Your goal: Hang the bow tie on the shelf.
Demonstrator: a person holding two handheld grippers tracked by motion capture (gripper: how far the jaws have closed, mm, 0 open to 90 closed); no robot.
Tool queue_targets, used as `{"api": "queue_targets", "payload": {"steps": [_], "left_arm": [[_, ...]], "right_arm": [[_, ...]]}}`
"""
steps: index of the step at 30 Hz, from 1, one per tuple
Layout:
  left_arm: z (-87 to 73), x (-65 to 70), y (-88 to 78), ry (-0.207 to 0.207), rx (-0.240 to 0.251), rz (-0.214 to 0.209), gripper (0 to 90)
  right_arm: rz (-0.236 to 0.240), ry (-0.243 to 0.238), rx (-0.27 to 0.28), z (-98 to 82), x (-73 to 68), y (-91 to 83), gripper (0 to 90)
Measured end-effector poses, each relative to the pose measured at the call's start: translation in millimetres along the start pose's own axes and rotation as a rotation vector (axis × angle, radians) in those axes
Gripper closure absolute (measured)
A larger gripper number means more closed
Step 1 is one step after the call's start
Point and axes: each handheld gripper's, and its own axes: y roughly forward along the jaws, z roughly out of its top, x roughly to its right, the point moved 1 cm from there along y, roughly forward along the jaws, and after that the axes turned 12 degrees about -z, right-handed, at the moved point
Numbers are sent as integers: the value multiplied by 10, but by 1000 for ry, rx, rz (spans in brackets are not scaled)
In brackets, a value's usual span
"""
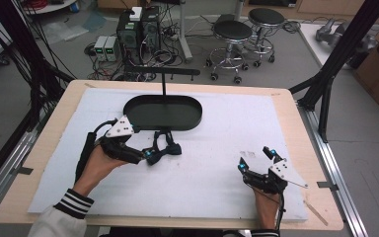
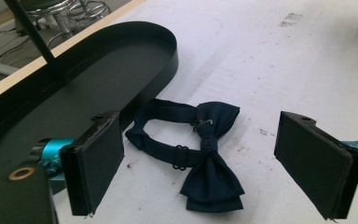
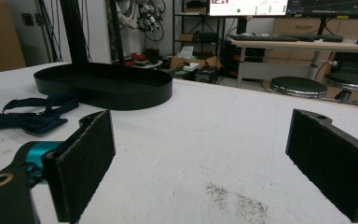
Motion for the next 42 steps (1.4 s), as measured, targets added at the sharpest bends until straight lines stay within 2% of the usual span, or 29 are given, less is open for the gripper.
{"api": "queue_targets", "payload": {"steps": [4, 11, 17, 20, 26, 30, 35, 42], "left_arm": [[29, 5, 86, -4, -29, -14, 171], [78, -6, 262, 11, -132, -51, 191], [55, -36, 451, 16, -221, -87, 219], [49, -50, 527, 15, -241, -101, 268], [29, -101, 635, -4, -299, -92, 331], [78, -106, 688, 15, -334, -103, 401], [122, -98, 770, 39, -369, -136, 444], [60, -141, 845, 48, -436, -125, 508]], "right_arm": [[0, 0, 1, 0, -1, -1, 71], [1, 3, 2, -1, 0, -4, 71], [2, 0, 4, -1, 0, -3, 71], [1, 0, 4, -1, 0, -4, 71], [2, 1, 4, -1, 1, -4, 71], [2, 0, 4, -1, 3, -5, 71], [-1, -3, 12, -1, 8, -3, 71], [0, 1, 13, -1, 10, -6, 71]]}}
